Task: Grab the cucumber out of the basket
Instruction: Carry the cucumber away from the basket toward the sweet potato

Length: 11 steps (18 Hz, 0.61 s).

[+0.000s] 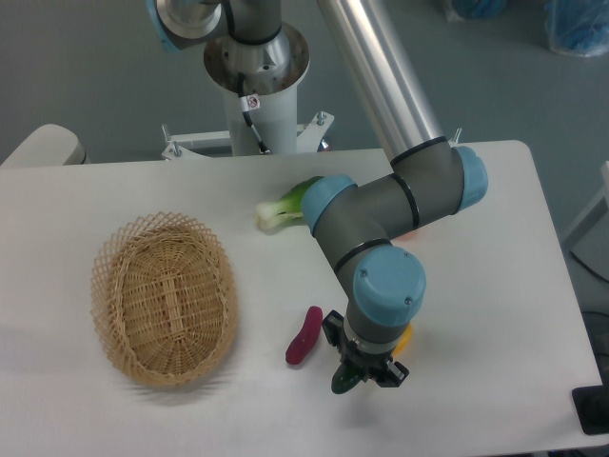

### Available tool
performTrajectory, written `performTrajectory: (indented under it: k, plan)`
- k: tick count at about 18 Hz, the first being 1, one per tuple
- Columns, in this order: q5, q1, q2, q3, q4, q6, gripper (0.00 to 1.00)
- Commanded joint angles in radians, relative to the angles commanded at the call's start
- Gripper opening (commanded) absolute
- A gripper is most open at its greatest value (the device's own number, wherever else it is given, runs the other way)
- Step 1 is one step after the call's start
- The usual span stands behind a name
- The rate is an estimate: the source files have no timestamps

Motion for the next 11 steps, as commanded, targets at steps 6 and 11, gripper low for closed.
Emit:
performTrajectory:
  k: [6, 11]
  plan:
    - [0.002, 0.005, -0.009, 0.012, 0.002, 0.058, 0.15]
    - [0.002, 0.008, -0.009, 0.012, 0.003, 0.062, 0.15]
